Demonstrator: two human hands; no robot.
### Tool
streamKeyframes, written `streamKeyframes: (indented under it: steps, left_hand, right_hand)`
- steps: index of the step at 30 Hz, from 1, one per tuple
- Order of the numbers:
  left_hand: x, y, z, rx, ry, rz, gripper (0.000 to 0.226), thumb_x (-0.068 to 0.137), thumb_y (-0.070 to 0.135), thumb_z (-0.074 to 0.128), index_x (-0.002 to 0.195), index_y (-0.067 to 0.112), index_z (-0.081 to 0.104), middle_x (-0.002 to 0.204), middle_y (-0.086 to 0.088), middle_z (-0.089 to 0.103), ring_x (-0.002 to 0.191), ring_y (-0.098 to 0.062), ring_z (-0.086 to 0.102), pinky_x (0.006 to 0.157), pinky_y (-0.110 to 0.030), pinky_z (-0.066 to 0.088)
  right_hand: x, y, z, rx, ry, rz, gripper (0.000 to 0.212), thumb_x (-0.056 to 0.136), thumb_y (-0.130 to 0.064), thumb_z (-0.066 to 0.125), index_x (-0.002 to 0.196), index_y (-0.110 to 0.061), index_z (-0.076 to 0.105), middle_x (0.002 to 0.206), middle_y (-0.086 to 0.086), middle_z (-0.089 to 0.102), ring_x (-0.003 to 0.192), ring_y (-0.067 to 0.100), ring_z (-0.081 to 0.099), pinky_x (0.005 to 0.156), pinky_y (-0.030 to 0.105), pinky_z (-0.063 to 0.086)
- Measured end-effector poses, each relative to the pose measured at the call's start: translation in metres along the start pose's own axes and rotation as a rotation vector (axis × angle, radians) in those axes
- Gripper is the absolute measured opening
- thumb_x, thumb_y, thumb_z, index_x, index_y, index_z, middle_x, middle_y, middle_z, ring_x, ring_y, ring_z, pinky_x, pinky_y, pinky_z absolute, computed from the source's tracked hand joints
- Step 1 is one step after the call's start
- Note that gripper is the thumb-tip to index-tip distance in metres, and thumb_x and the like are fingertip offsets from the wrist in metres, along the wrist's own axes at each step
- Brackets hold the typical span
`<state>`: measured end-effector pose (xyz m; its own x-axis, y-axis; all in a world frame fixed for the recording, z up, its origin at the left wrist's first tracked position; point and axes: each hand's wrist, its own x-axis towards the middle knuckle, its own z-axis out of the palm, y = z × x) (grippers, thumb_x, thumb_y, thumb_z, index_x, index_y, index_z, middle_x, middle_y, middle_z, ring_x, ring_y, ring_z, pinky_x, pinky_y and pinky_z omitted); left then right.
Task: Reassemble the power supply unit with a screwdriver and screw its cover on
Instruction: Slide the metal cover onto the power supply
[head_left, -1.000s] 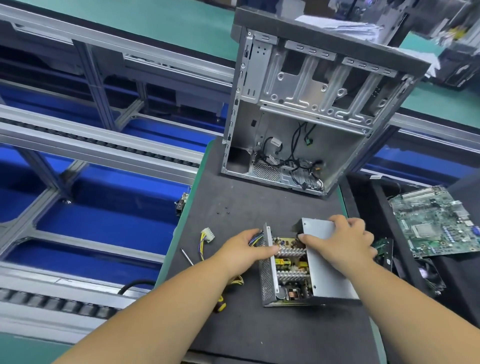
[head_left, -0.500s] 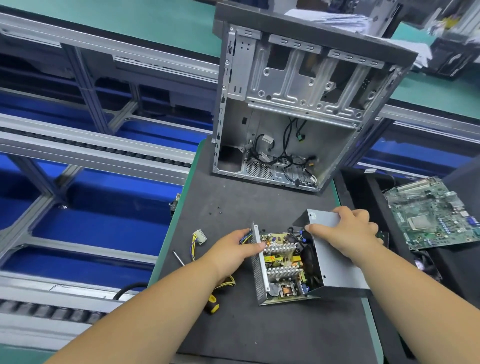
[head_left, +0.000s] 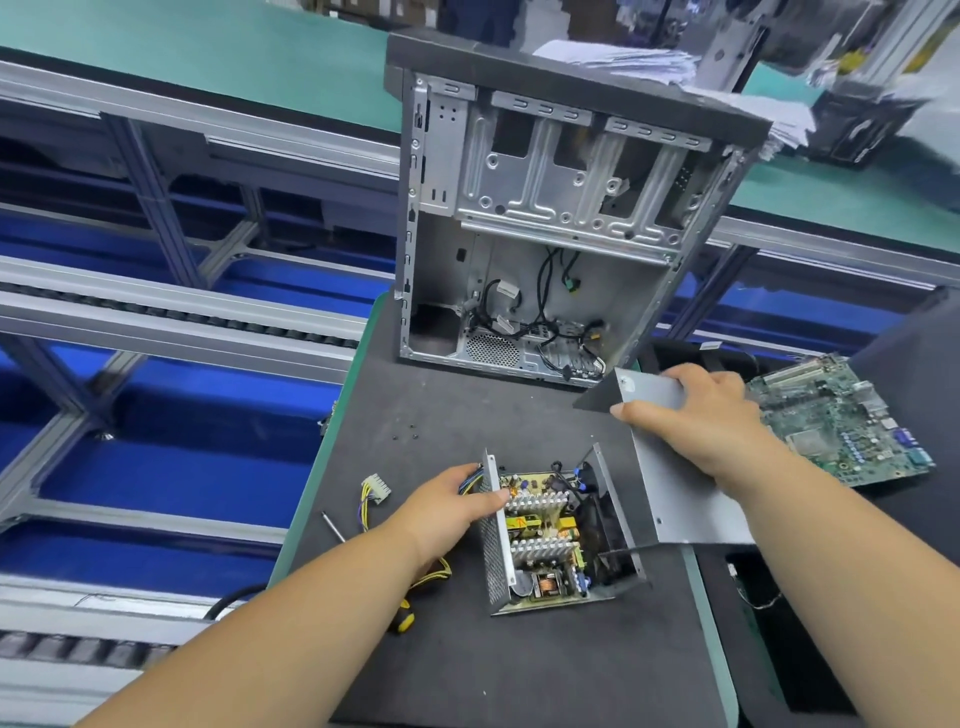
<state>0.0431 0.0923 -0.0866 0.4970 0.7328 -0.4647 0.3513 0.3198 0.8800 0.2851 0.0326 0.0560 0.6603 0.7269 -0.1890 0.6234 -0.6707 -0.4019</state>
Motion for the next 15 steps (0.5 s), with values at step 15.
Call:
streamKeyframes:
  steps: [15]
  left_hand:
    - [-0.013,0.014,-0.005,0.057,0.051,0.082,0.052,0.091,0.016,0.062,0.139,0.03,0.05,0.139,0.001,0.053,0.126,-0.018,0.051,0.112,-0.039,0.036]
  right_hand:
    - [-0.025,-0.05,0.034,-0.013,-0.165,0.003,0.108,0.043,-0.082,0.059,0.138,-0.036,0.041,0.144,0.003,0.027,0.135,0.033,0.023,0.103,0.047,0.033]
